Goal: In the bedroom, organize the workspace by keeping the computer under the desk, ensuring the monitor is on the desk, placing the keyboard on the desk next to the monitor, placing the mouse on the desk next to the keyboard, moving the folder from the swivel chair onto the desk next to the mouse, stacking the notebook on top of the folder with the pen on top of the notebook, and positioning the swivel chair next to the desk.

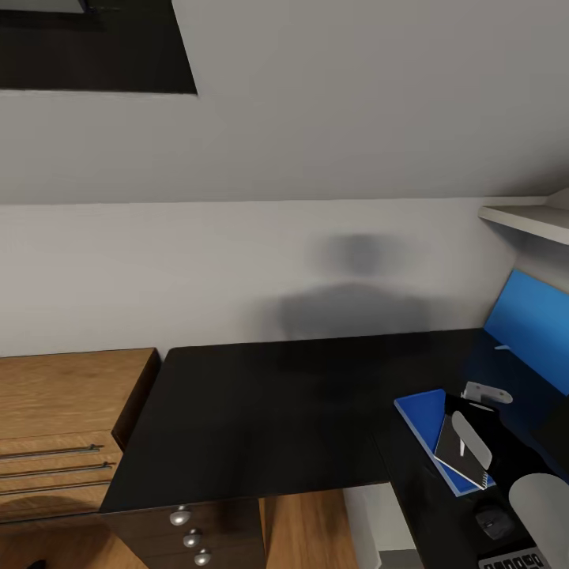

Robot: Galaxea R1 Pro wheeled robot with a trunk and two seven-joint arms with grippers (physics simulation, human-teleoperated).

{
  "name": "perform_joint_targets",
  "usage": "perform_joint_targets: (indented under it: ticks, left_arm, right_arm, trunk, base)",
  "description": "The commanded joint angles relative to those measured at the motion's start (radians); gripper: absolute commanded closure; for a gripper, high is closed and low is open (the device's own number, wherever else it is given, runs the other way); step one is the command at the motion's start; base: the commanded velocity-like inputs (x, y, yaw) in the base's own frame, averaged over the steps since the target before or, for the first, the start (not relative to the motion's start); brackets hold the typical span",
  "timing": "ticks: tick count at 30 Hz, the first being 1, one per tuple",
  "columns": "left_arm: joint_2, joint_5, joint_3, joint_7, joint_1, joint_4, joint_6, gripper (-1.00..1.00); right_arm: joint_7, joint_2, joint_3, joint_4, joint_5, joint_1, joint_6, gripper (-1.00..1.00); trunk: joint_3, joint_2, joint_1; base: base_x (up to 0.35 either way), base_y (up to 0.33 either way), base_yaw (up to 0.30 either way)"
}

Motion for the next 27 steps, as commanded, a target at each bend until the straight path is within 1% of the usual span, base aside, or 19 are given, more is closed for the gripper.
perform_joint_targets:
  ticks: [1,8,13,16,25,26,27]
  left_arm:
    - [0.0,0.007,0.003,0.001,-0.001,0.0,-0.003,-1.0]
    - [0.0,0.008,0.002,0.002,-0.001,0.0,-0.003,-1.0]
    - [0.0,0.007,0.002,0.003,-0.001,0.0,-0.002,-1.0]
    - [0.0,0.007,0.002,0.003,-0.001,0.0,-0.002,-1.0]
    - [0.0,0.006,0.002,0.003,-0.001,0.0,-0.002,-1.0]
    - [0.002,0.007,0.003,-0.001,-0.001,-0.001,-0.004,-1.0]
    - [-0.004,0.006,0.003,0.003,-0.001,-0.007,-0.006,-1.0]
  right_arm:
    - [-0.009,-0.002,0.007,-0.002,-0.008,-0.001,0.007,1.0]
    - [-0.014,-0.002,0.007,0.0,-0.008,-0.013,0.016,1.0]
    - [-0.014,-0.002,0.007,0.0,-0.008,-0.015,0.049,1.0]
    - [-0.013,-0.001,0.007,-0.001,-0.008,-0.015,0.054,1.0]
    - [-0.011,0.0,0.007,-0.003,-0.008,-0.015,0.058,1.0]
    - [-0.014,0.003,0.007,-0.009,-0.008,-0.015,0.057,1.0]
    - [-0.016,0.007,0.008,-0.014,-0.004,-0.015,0.054,1.0]
  trunk:
    - [-0.002,-0.002,0.001]
    - [-0.002,-0.002,0.001]
    - [-0.002,-0.002,0.001]
    - [-0.002,-0.002,0.001]
    - [-0.002,-0.002,0.001]
    - [-0.002,-0.002,0.001]
    - [-0.002,-0.002,0.001]
  base:
    - [0.0,0.0,0.0]
    - [0.0,0.0,0.0]
    - [0.0,0.0,0.0]
    - [0.0,0.0,0.0]
    - [0.0,0.0,0.0]
    - [0.0,0.0,0.0]
    - [0.0,0.0,0.0]
